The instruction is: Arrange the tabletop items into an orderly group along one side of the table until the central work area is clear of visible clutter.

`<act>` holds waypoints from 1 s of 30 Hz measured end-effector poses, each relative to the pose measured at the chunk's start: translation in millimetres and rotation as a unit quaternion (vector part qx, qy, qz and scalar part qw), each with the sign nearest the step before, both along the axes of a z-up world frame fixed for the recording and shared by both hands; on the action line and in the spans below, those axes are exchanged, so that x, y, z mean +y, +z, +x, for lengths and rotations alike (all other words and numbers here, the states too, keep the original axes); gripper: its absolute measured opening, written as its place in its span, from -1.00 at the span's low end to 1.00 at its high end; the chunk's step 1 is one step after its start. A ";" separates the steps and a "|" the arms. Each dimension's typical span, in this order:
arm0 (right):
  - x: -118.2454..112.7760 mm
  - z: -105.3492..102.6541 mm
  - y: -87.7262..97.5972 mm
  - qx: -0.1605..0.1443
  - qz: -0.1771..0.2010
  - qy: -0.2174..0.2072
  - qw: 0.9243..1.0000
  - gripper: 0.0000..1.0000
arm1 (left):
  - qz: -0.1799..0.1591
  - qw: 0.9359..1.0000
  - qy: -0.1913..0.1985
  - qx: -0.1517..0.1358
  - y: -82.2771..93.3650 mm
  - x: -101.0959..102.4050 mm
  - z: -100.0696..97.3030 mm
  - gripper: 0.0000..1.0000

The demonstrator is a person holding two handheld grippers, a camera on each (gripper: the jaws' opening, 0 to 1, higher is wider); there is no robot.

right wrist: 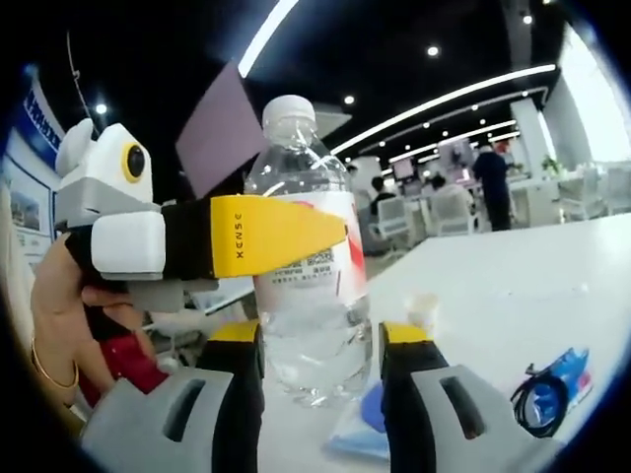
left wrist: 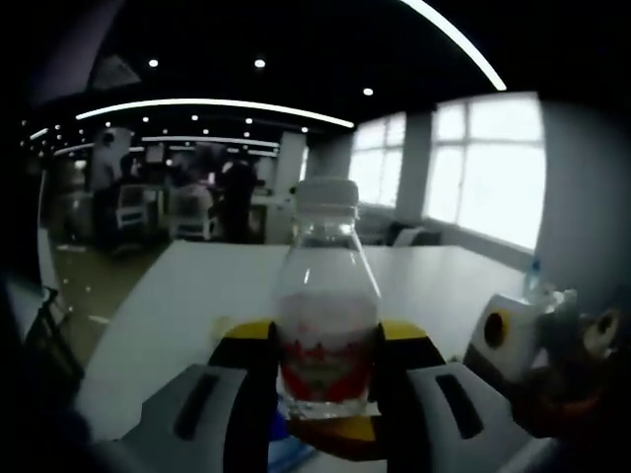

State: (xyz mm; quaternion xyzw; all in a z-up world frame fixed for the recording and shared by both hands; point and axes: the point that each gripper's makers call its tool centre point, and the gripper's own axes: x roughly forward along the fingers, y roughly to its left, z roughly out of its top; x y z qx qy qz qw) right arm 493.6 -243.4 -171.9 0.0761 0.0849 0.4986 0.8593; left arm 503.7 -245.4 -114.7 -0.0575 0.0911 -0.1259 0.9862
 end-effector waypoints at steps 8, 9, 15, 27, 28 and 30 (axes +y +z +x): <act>-4.9 1.8 -14.8 0.021 -0.026 0.005 0.999 0.40 | 0.001 1.000 0.019 -0.002 2.4 17.7 9.2 -0.31; -6.5 3.0 -16.5 0.024 -0.029 0.001 0.999 0.44 | 0.002 1.000 0.022 -0.003 2.8 19.7 10.4 -0.31; -17.9 11.5 -25.0 0.042 -0.037 -0.016 0.998 0.71 | 0.012 0.999 0.041 -0.008 5.9 36.8 20.6 -0.31; -41.8 31.7 -35.5 0.092 -0.020 -0.063 0.994 0.99 | 0.021 0.997 0.069 -0.013 12.2 74.3 45.8 -0.31; -43.1 32.9 -35.7 0.087 -0.022 -0.062 0.994 0.99 | 0.021 0.997 0.070 -0.013 12.4 77.2 48.8 -0.31; -47.4 35.6 -40.4 0.095 -0.029 -0.068 0.993 0.99 | 0.023 0.997 0.073 -0.013 12.5 81.3 53.0 -0.31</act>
